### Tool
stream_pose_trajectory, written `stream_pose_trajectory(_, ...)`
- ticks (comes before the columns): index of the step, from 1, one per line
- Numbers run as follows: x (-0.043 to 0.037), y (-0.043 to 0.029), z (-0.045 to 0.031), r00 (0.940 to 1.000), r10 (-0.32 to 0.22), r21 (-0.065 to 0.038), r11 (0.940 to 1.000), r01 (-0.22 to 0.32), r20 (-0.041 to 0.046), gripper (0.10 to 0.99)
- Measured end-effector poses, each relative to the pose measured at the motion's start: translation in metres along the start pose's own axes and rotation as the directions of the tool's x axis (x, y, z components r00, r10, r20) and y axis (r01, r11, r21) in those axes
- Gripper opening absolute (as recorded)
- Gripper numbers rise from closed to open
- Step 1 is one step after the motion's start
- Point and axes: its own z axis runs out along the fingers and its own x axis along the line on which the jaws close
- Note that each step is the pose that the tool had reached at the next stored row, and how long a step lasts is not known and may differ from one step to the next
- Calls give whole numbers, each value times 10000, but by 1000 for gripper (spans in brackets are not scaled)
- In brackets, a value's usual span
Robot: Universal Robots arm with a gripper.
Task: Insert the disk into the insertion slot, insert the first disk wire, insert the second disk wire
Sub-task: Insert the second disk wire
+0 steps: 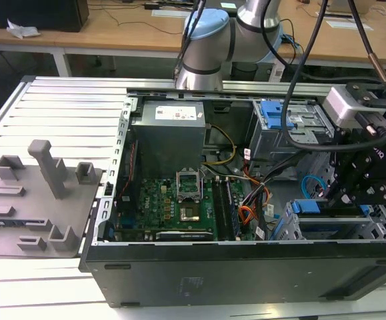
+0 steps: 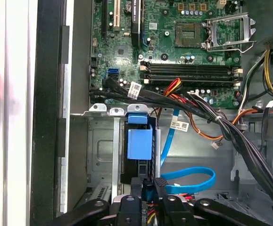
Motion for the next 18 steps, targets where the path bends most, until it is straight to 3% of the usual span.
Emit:
stream_pose_trajectory(2,2,2,-33,10000,2,0,10000,-2,0,235)
stream_pose_trajectory(7,1,12,-244,10000,2,0,10000,-2,-6,235)
stream_pose_trajectory(8,1,13,-265,10000,2,0,10000,-2,-4,220)
stream_pose_trajectory(10,2,16,-329,10000,2,0,10000,-2,-5,106)
stream_pose_trajectory(11,3,17,-353,10000,2,0,10000,-2,-4,106)
stream_pose_trajectory(14,3,47,-357,10000,1,1,10000,-1,7,106)
stream_pose_trajectory(17,4,192,-350,10000,1,36,10000,-1,31,106)
stream_pose_trajectory(18,4,193,-350,10000,-1,36,10000,0,29,106)
